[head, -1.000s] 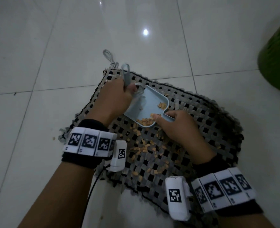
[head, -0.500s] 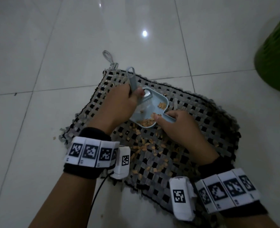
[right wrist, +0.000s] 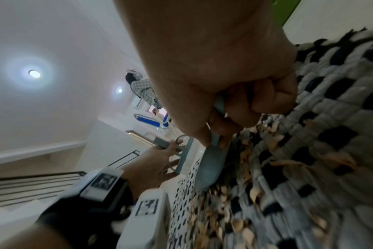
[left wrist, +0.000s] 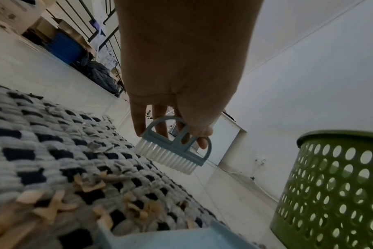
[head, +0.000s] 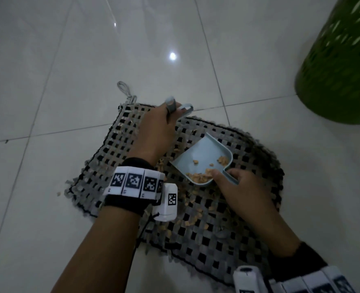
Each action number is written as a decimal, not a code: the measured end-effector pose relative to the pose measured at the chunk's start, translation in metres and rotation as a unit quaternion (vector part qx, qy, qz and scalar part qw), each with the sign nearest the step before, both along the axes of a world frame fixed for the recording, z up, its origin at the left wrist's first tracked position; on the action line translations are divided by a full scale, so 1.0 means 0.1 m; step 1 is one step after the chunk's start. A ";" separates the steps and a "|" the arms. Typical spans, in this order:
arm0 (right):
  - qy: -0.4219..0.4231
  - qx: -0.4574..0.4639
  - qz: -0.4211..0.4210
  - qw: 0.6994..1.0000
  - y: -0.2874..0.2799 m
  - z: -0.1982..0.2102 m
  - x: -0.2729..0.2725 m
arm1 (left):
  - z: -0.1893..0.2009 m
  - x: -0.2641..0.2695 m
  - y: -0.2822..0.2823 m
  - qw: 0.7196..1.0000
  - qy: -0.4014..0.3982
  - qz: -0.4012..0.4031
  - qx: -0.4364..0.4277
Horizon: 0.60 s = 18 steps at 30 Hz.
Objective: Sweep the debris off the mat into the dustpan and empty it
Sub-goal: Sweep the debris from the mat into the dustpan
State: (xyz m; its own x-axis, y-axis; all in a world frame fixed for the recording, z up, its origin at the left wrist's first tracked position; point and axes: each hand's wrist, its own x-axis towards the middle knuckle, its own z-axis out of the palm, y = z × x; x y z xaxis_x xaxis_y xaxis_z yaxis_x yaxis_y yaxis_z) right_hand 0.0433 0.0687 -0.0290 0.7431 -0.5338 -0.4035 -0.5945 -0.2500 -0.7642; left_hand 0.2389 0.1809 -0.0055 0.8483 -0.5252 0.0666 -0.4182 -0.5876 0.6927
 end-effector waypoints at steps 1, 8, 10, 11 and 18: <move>0.001 -0.009 0.002 1.000 0.04 -0.02 -0.04 | -0.02 -0.01 -0.04 1.000 0.007 -0.007 0.003; 0.005 -0.019 0.014 1.000 0.21 -0.11 -0.13 | -0.10 -0.01 -0.04 0.991 0.046 -0.082 0.098; -0.003 -0.013 0.013 1.000 0.21 -0.12 -0.13 | -0.01 -0.01 0.07 0.981 0.087 -0.108 0.137; -0.005 -0.008 0.012 1.000 0.21 -0.11 -0.13 | 0.04 -0.01 0.13 0.973 0.111 -0.125 0.156; 0.006 0.046 0.004 0.999 0.21 -0.17 -0.16 | 0.25 0.02 0.23 0.981 0.078 -0.116 0.136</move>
State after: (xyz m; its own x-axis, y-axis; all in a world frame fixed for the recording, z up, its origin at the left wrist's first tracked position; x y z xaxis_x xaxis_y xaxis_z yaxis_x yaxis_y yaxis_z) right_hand 0.0277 0.0894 -0.0458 0.7415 -0.4886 -0.4598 -0.6028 -0.1842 -0.7764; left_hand 0.2406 0.2040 0.0193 0.6927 -0.6860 -0.2226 -0.4645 -0.6605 0.5899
